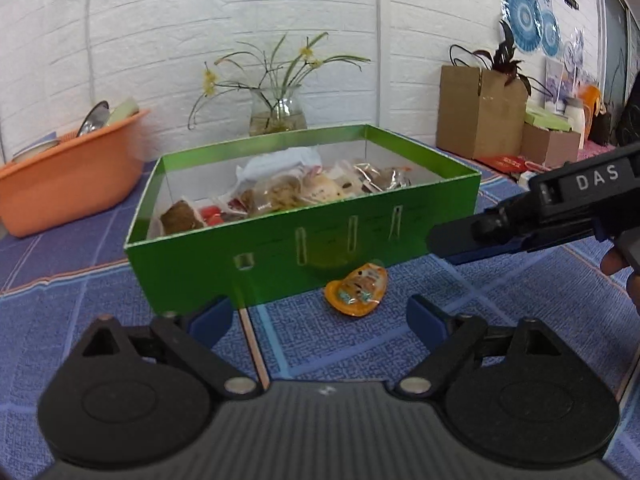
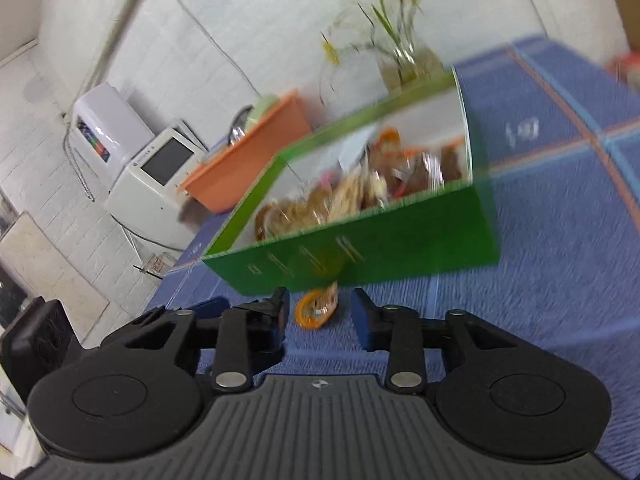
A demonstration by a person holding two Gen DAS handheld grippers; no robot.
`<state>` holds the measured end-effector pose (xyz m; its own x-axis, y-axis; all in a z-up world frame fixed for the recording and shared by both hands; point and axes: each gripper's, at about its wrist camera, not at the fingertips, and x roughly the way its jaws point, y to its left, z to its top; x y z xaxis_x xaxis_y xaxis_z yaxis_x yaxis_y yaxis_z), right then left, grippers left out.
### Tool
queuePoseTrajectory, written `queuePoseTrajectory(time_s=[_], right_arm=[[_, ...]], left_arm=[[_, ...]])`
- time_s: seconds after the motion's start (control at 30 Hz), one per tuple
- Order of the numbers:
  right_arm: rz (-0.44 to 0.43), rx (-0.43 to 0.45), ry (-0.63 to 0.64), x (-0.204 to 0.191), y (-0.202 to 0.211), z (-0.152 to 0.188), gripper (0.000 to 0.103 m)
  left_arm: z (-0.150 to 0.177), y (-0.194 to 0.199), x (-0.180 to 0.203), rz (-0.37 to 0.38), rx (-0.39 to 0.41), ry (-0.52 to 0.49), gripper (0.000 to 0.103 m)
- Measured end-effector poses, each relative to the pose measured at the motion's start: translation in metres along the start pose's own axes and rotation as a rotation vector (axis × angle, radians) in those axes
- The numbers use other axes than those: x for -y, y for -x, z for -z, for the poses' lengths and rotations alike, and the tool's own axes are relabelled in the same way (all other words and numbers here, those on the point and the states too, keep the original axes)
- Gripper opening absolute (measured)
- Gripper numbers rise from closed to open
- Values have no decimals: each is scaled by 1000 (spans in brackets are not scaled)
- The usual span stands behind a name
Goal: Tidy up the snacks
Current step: 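Grasp the small orange jelly cup on the cloth with the right gripper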
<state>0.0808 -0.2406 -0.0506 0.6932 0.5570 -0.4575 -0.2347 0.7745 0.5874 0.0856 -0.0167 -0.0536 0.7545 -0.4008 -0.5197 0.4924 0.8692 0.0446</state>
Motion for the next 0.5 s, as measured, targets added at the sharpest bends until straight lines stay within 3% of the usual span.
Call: queuePoseTrajectory(time_s=[0.13, 0.2, 0.33, 0.4, 0.47, 0.5], right_arm=[[2, -24, -60, 7, -21, 2, 54], [15, -24, -68, 8, -29, 1, 53], [-1, -35, -77, 10, -37, 0, 53], [-11, -45, -87, 10, -43, -1, 54], [-28, -48, -105, 12, -45, -1, 54], [-36, -48, -116, 14, -46, -1, 54]], left_arm=[[2, -13, -4, 68, 11, 23, 87], [1, -21, -12, 129, -21, 89, 76], [0, -30, -22, 172, -47, 175, 68], [-2, -33, -23, 171, -49, 181, 53], [-4, -35, -22, 154, -55, 169, 44], [-5, -35, -20, 152, -57, 162, 34]])
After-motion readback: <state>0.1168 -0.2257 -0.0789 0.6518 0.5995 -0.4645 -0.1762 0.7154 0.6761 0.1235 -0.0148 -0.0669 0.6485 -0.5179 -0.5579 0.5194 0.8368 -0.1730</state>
